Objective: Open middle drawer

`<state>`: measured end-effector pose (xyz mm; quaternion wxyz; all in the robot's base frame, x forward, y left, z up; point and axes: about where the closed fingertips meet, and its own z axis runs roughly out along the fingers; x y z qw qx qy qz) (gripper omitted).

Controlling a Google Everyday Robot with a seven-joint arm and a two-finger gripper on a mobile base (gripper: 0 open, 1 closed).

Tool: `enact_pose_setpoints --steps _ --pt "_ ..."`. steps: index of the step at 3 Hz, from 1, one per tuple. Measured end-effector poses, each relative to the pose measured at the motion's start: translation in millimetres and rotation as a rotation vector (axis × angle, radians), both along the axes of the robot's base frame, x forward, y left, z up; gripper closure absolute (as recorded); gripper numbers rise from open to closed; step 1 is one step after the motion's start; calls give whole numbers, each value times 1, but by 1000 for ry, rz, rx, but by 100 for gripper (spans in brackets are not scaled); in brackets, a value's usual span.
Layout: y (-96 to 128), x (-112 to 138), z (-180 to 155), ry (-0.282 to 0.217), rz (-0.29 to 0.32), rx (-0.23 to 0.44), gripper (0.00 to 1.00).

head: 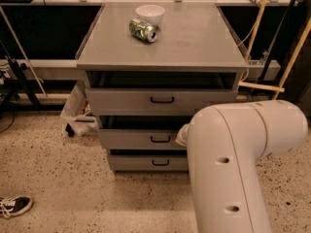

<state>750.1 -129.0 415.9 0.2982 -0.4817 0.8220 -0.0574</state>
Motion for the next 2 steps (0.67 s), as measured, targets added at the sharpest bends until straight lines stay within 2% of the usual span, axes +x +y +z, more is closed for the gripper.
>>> enact_pose_setpoints --steps 1,2 --pt "-1 -11 0 13 -11 18 100" --pt "-1 -11 0 13 -11 17 100"
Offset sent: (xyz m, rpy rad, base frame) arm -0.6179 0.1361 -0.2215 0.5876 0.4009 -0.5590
